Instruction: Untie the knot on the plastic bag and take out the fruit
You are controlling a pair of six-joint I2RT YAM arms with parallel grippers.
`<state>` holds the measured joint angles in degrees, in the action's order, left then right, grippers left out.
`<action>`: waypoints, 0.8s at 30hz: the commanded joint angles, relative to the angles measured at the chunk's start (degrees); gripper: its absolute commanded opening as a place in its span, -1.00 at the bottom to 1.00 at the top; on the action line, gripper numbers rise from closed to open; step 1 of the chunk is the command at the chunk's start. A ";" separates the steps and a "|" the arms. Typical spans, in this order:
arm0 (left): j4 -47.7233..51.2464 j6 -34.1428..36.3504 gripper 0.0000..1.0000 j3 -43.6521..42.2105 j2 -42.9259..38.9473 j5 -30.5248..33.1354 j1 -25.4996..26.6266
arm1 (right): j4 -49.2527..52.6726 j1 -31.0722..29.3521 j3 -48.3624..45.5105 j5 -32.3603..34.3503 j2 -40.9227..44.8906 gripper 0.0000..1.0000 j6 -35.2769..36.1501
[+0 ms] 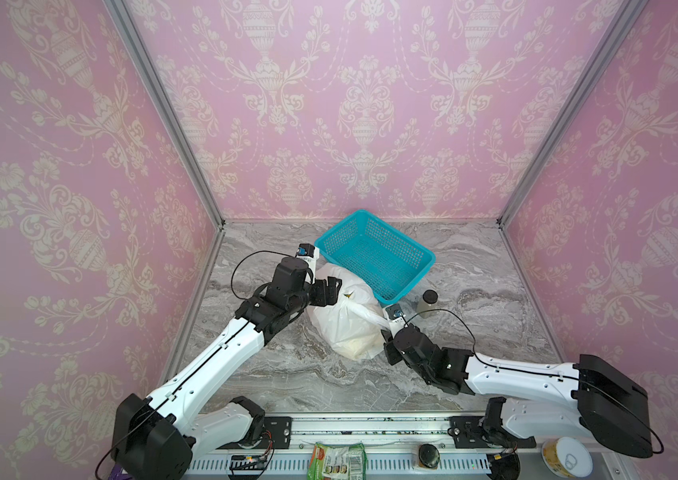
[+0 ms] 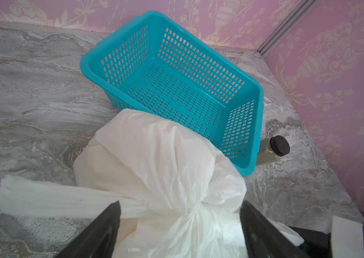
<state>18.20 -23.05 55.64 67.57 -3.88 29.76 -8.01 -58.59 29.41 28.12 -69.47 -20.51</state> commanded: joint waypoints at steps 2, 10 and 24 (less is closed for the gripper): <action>4.54 1.69 0.70 4.33 4.24 5.24 2.15 | 2.60 -1.42 -0.18 5.38 3.14 0.34 0.86; 7.82 0.99 0.76 8.20 11.69 10.80 3.97 | 3.12 -7.31 0.79 12.04 7.27 0.60 2.75; 3.04 0.68 -0.47 10.35 18.16 5.37 4.25 | -3.54 -12.83 3.42 11.98 7.42 0.63 6.64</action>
<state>22.17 -22.46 64.29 84.60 2.83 33.63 -7.97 -70.24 30.04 39.90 -60.01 -16.05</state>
